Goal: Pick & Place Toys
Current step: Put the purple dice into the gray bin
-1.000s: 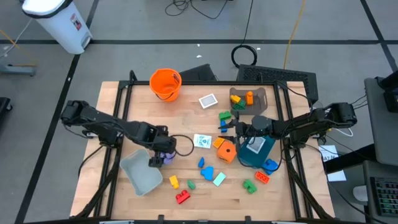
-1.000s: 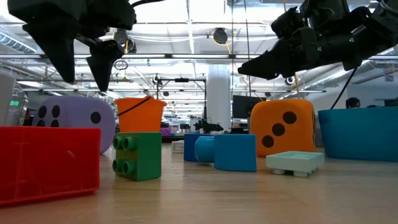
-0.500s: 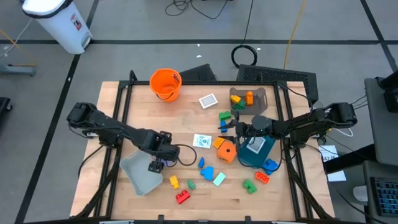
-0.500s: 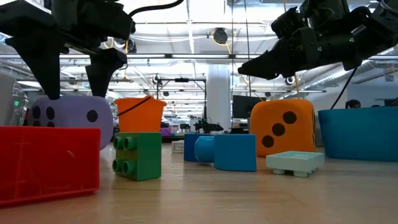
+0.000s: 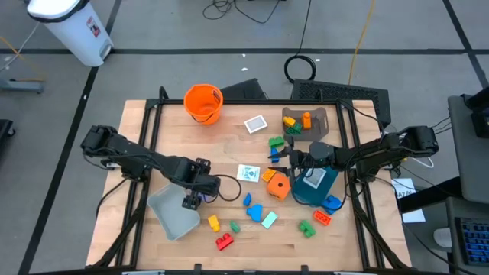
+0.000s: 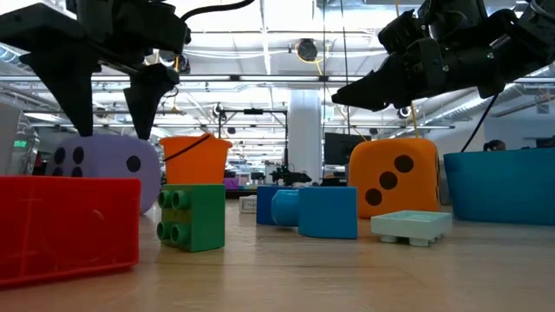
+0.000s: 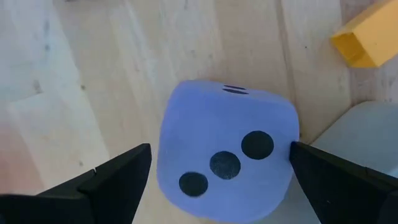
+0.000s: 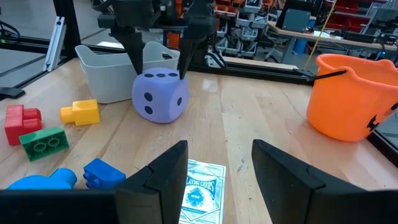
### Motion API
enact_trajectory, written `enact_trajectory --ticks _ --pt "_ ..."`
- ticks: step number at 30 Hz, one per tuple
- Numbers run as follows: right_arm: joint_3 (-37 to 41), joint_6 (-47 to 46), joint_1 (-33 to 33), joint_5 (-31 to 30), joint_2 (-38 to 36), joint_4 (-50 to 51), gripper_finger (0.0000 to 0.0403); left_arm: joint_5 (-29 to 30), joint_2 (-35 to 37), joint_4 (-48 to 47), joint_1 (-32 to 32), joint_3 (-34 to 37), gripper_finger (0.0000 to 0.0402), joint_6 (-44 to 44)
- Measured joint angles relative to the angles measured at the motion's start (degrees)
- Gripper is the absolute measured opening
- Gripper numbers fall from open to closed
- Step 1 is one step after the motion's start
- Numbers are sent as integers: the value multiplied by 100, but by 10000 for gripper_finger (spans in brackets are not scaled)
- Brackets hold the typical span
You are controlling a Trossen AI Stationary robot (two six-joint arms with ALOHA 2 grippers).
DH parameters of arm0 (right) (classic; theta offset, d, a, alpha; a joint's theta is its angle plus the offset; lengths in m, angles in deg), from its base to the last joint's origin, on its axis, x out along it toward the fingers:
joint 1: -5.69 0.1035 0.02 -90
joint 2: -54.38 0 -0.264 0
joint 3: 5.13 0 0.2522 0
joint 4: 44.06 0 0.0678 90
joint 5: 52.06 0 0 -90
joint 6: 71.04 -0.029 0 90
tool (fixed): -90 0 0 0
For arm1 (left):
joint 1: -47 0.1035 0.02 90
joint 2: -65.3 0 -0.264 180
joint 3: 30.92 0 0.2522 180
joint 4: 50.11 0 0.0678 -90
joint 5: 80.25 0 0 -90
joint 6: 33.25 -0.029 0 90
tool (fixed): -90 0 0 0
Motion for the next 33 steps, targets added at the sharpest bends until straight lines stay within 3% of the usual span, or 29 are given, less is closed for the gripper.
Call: enact_trajectory --ticks 9,33 --pt "0 0 0 0 1 0 171 -31 3 -402 27 -120 388 5" --pt "0 0 0 0 0 144 171 5 -17 -129 25 -63 388 -70"
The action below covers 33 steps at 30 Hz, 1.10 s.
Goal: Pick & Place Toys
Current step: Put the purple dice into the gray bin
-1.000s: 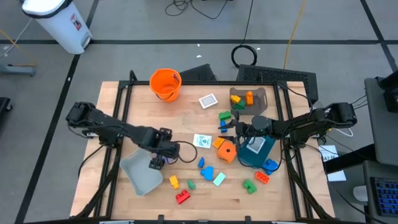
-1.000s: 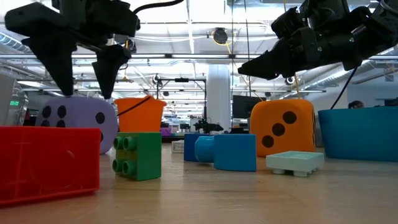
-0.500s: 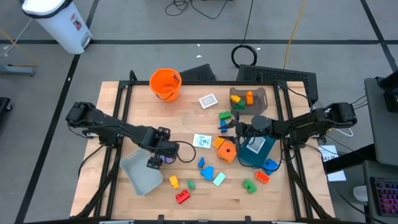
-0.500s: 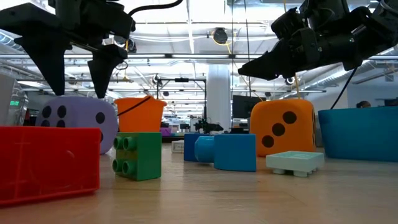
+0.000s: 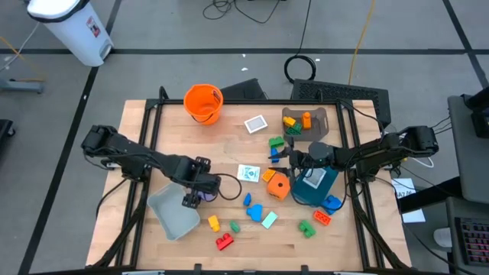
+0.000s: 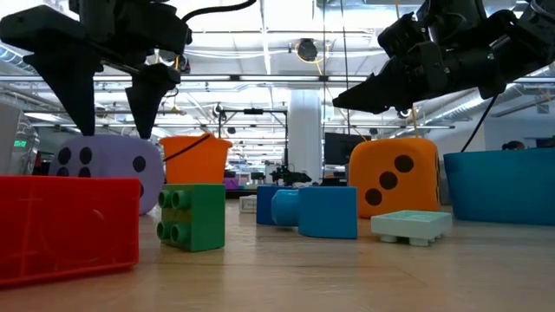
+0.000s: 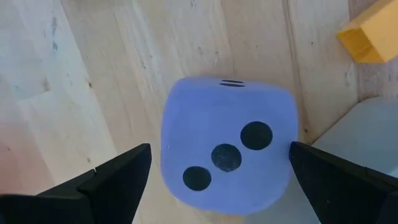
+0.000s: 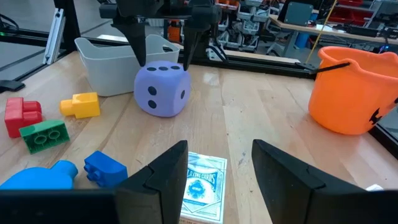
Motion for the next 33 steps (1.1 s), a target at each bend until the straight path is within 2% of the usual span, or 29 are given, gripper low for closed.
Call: enact_trajectory --ticks 6,15,28,33 --pt "0 1 0 0 0 2 171 -234 20 143 0 183 388 9" --pt "0 -1 0 0 0 -5 171 -273 13 346 33 196 388 22" --pt "0 1 0 0 0 -5 171 -367 12 415 390 203 388 118" --pt "0 0 0 -1 0 -1 171 -864 -7 440 413 214 388 175"
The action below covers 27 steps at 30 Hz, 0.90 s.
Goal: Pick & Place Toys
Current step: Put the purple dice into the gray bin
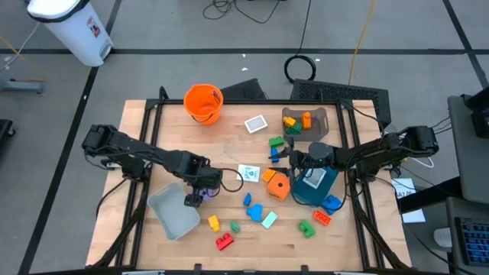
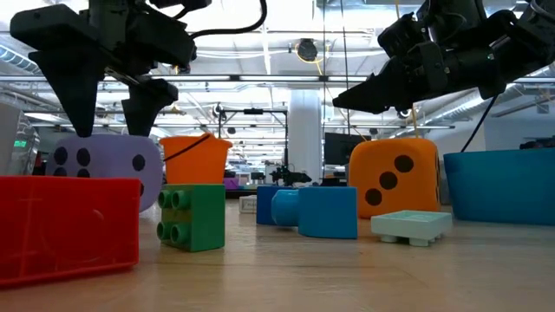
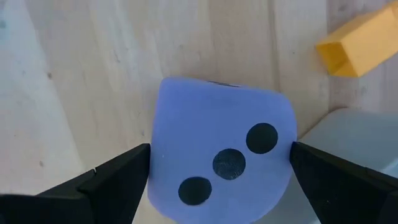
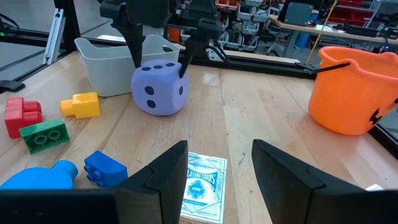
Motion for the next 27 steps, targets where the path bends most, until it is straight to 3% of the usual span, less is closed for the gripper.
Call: enact_trajectory --ticks 9,19,27 --pt "0 0 0 1 0 16 171 -42 0 -31 38 0 388 230" --pt "0 2 0 1 0 16 171 308 11 -73 31 -42 388 122" --pt "2 2 0 0 0 16 171 428 2 -216 37 -467 388 347"
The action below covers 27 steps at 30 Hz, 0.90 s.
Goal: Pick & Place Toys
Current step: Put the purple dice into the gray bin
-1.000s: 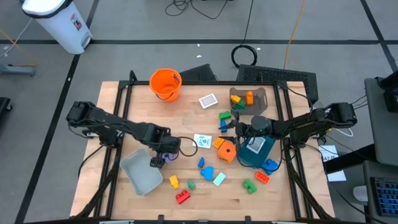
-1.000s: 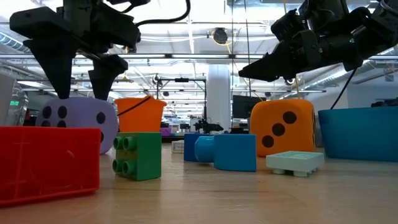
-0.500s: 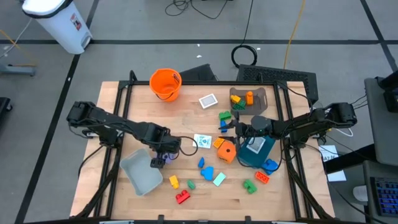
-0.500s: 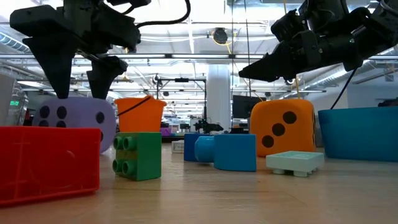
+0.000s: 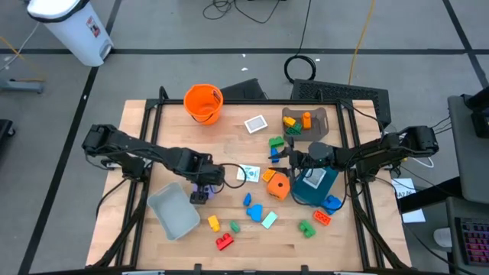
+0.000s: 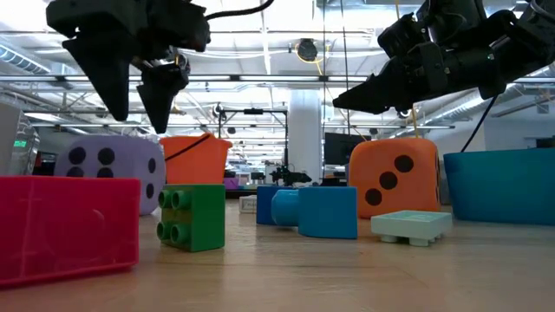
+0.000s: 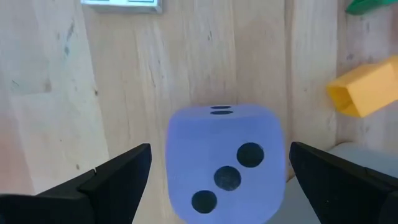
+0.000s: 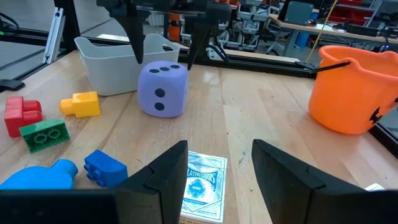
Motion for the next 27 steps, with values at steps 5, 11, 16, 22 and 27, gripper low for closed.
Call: enact_trajectory --ticks 5,11,16,22,27 --pt "0 -1 0 0 0 0 171 -46 -2 -78 -26 -6 388 280" --pt "1 -1 0 0 0 1 171 -53 -2 -244 -15 -6 388 760" --pt "1 -2 0 0 0 1 171 57 2 -286 -15 56 388 806" --pt "1 -2 0 1 0 2 171 55 2 -289 -15 178 388 851" --pt "1 -2 0 1 1 2 171 53 2 -275 -15 178 388 859"
